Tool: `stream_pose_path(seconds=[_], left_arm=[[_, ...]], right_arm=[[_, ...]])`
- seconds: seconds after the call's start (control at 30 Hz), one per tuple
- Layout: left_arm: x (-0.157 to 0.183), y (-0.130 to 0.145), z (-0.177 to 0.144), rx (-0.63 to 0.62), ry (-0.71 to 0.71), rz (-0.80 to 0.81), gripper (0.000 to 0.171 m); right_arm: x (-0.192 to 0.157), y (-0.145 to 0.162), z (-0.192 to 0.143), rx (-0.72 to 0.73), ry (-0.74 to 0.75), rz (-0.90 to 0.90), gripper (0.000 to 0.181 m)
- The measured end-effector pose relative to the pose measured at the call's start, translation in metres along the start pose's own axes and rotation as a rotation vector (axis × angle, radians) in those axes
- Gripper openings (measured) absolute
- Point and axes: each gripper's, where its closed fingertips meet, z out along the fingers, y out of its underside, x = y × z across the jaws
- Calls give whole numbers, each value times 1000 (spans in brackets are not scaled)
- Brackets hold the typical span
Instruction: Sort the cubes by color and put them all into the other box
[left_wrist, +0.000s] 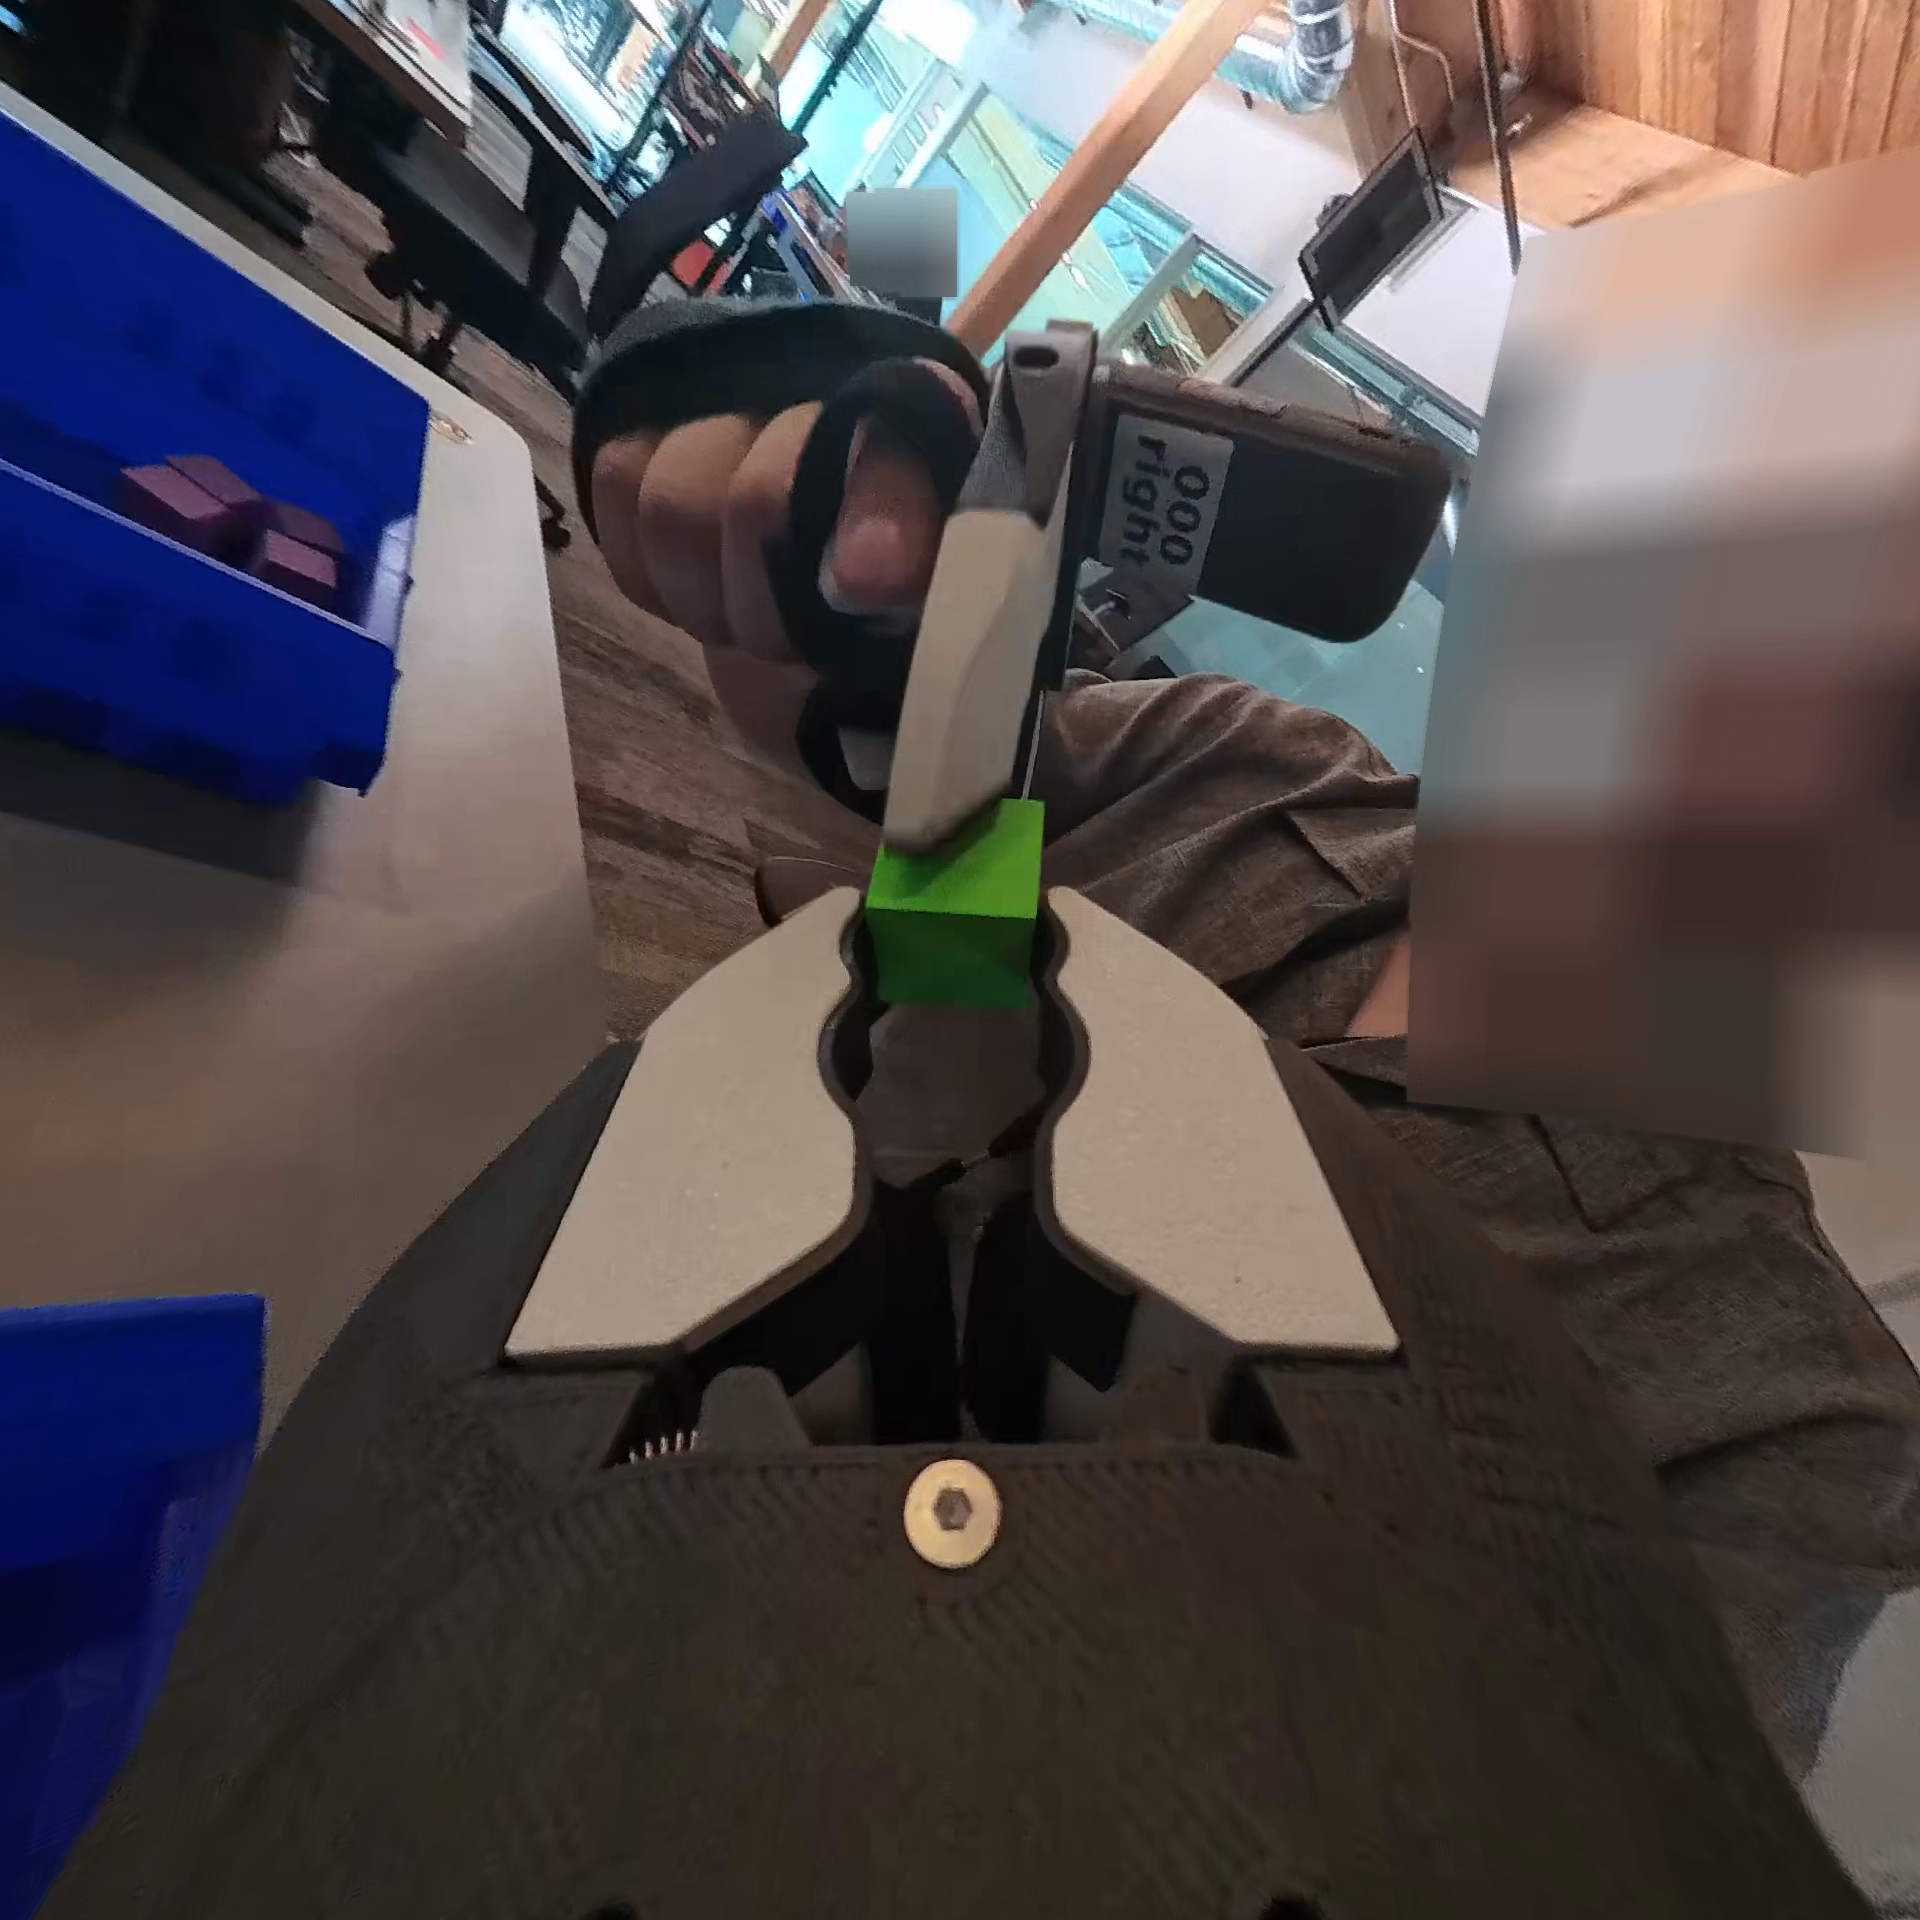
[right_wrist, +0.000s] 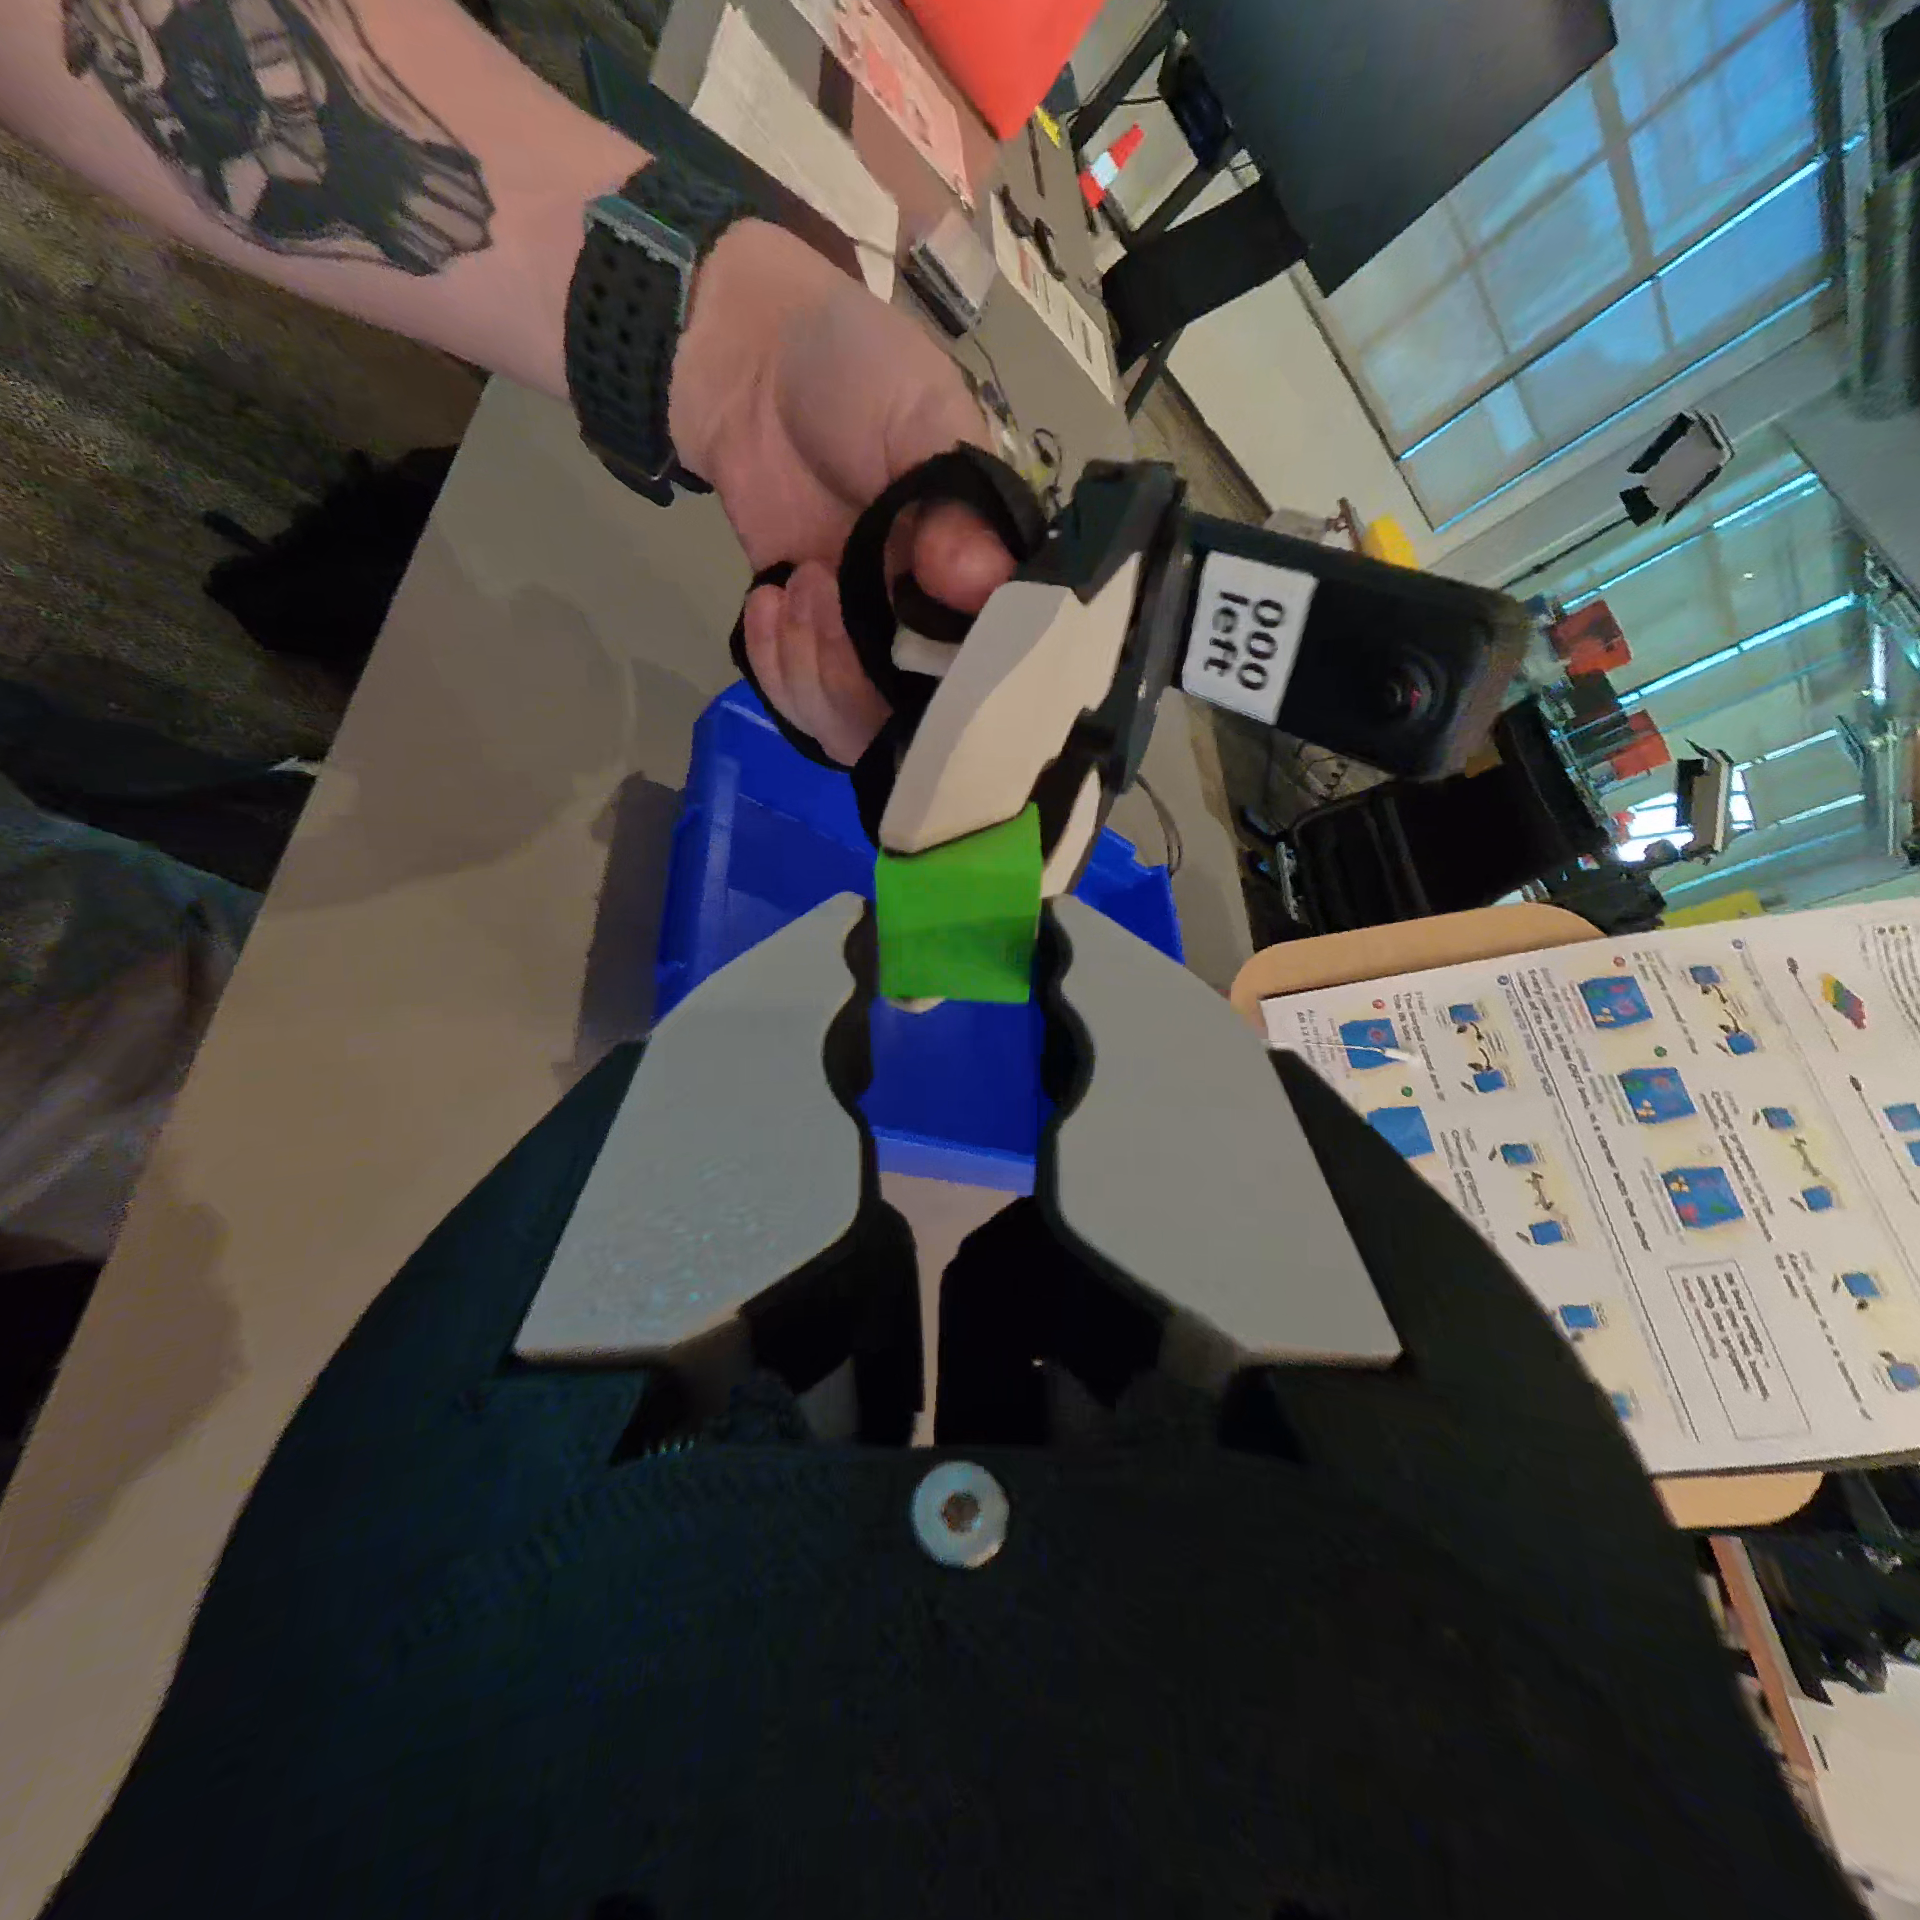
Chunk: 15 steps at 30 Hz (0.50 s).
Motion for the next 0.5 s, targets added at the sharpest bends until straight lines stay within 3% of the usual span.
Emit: stream_pose_path(seconds=[0.17,0.3,0.4,0.5], left_arm=[[-4,1,4,8,1,-33,30],[-9,-17,-14,135,-60,9,42],[-27,-19,-36,167,-256,56,42],[-45,-11,-54,122,-426,60,42]], right_arm=[[-3,6,-6,-42,-3,-29,27],[23,34,-39,-134,56,-14,27],[65,89,-83,-301,106,66,27],[89,173,-120,-560,62,193,27]])
